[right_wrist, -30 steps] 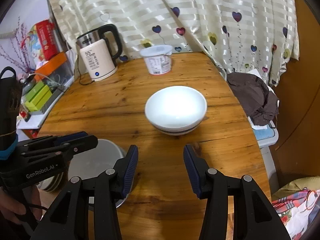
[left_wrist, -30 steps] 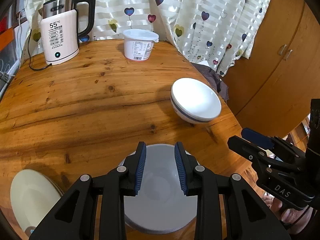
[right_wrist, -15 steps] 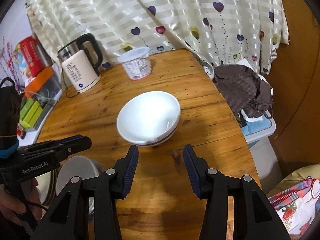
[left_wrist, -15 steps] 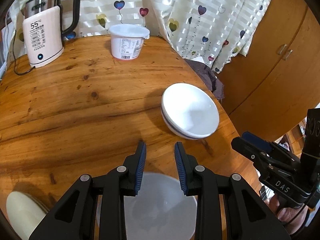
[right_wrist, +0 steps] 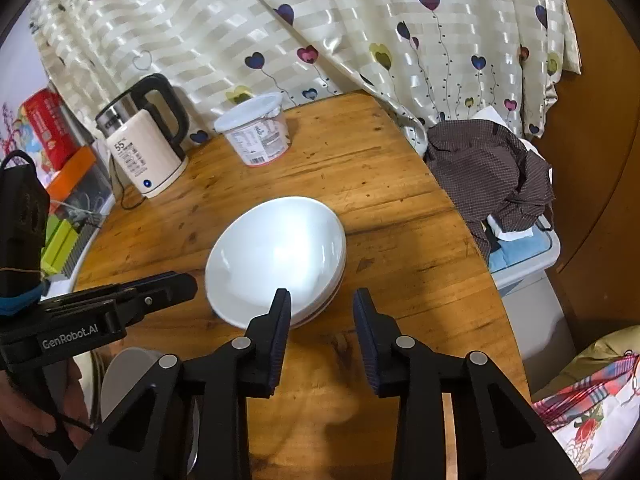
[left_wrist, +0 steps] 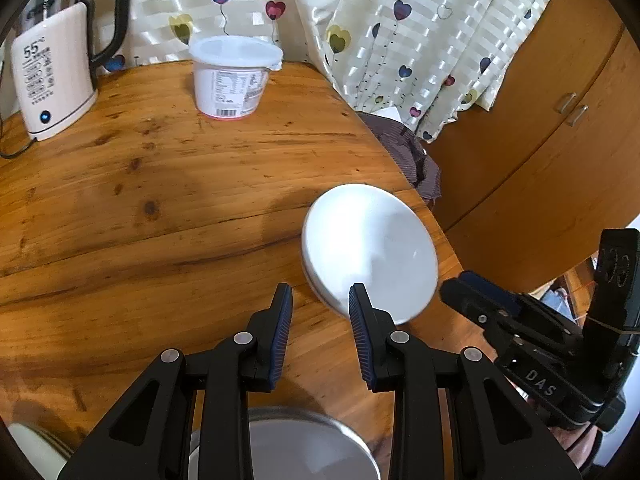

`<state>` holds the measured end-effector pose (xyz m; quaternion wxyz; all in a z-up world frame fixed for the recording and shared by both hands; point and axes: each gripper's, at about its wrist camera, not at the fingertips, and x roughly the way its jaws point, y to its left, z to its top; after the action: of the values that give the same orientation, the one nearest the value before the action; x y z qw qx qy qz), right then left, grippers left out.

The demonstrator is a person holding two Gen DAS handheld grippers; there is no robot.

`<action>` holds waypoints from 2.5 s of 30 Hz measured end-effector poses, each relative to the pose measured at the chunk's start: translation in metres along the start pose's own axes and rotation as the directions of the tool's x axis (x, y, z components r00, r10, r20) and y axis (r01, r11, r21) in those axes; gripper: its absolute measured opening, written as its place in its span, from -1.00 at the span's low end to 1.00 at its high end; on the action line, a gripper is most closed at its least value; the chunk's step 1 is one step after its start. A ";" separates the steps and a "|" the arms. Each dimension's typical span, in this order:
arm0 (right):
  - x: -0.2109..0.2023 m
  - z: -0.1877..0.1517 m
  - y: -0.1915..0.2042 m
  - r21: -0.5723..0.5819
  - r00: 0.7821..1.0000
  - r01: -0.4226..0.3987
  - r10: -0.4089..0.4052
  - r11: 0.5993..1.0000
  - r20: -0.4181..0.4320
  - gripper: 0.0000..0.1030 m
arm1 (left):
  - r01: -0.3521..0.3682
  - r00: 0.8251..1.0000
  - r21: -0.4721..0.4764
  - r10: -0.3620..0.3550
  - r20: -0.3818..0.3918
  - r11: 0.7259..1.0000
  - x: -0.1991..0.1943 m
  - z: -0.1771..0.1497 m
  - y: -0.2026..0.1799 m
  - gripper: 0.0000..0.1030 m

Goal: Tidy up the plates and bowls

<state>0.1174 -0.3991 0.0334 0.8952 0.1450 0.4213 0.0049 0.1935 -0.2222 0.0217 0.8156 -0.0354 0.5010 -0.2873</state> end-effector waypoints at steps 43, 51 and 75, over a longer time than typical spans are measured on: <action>0.014 0.009 -0.002 0.015 0.999 -0.030 0.031 0.999 -0.014 -0.59 | 0.003 1.000 0.025 -0.003 -0.007 1.000 0.011 0.008 -0.008 -0.41; -0.001 0.007 0.007 0.000 0.999 -0.033 0.033 0.999 0.001 -0.59 | -0.004 1.000 0.030 0.003 0.015 1.000 -0.004 0.004 -0.011 -0.41; -0.043 -0.001 0.050 -0.073 0.997 -0.058 0.061 0.996 0.044 -0.59 | -0.035 0.995 0.020 0.033 0.098 0.999 -0.064 -0.021 -0.008 -0.41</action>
<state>0.0941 -0.3569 0.0783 0.9089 0.1252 0.3954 0.0433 0.1511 -0.1918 0.0648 0.8441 -0.0322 0.4582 -0.2766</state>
